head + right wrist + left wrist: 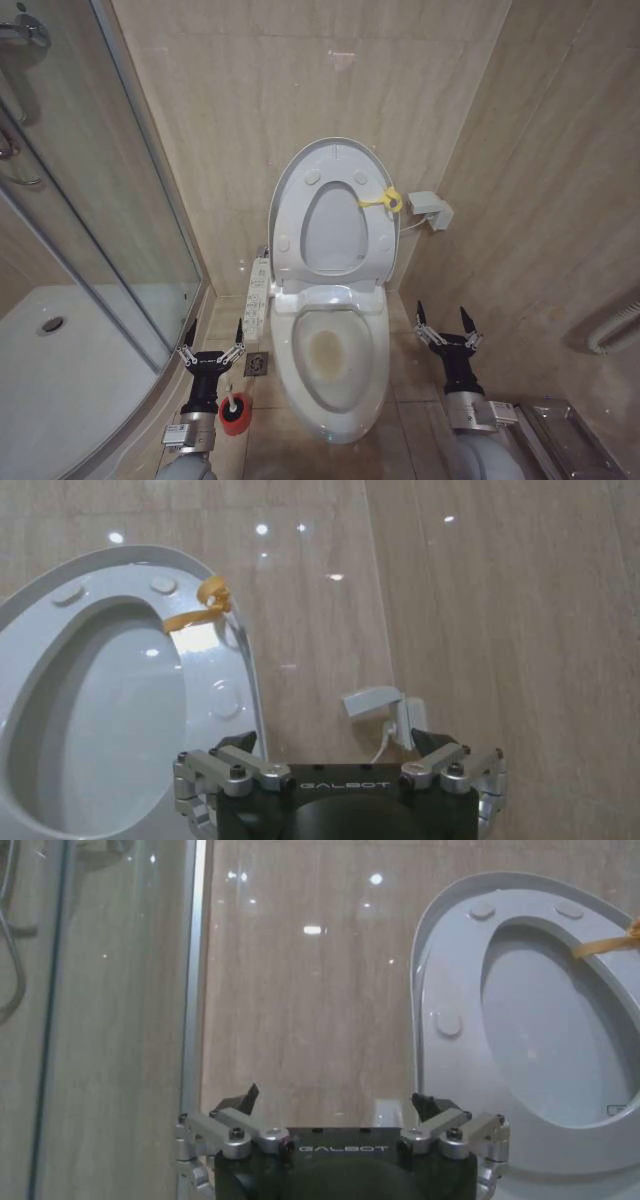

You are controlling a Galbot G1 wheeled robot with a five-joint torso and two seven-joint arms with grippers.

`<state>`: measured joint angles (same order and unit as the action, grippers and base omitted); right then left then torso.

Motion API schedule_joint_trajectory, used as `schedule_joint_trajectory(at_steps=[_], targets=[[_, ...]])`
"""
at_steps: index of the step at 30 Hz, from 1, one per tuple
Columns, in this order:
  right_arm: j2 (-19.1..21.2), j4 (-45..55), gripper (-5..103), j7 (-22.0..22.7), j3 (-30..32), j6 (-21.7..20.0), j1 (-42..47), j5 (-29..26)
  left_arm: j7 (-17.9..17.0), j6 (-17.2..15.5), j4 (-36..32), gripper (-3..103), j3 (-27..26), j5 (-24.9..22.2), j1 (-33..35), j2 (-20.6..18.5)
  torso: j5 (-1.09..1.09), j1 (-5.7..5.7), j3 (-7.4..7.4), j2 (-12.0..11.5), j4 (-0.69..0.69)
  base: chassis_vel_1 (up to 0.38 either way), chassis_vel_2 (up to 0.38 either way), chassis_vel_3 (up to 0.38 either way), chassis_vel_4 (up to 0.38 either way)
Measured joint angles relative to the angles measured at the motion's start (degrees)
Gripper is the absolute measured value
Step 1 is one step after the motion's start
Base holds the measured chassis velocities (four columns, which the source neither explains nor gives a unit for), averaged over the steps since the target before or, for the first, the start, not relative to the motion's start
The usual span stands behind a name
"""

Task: Open the toilet lid, clean the toilet bowl with a toilet brush, close the toilet lid, and flush.

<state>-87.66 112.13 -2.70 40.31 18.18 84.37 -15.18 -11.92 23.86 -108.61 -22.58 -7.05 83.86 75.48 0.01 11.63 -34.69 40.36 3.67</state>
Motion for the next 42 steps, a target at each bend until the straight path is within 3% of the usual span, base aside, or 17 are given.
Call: schedule_joint_trajectory(at_steps=[12, 22, 35, 42], targets=[[-0.2, -0.4, 100, 0.3, -0.1, 1.3, -1.1, 2.3, 0.0, 0.0, 0.0, 100, 0.0, 0.0, 0.0, 0.0, -0.01, 0.0, 0.0, 0.0, 0.0, -0.005, -0.002, 0.003, 0.001], [1.6, -3.3, 100, 4.3, -1.5, -2.8, -9.9, 6.8, 0.0, 0.0, 0.0, 100, 0.0, 0.0, 0.0, 0.0, -0.01, 0.0, 0.0, 0.0, 0.0, 0.0, 0.0, 0.0, 0.0], [10.1, -22.3, 100, 6.1, -2.2, -4.0, -29.7, 3.3, 0.0, 0.0, 0.0, 100, 0.0, 0.0, 0.0, 0.0, 0.02, 0.0, -0.01, 0.0, 0.0, 0.0, 0.0, 0.0, 0.0], [12.8, -29.6, 100, 5.8, -3.5, -3.8, -38.3, 2.6, 0.0, 0.0, 0.0, 100, 0.0, 0.0, 0.0, 0.0, -0.01, 0.01, -0.01, 0.0, 0.0, 0.0, 0.0, 0.0, 0.0]])
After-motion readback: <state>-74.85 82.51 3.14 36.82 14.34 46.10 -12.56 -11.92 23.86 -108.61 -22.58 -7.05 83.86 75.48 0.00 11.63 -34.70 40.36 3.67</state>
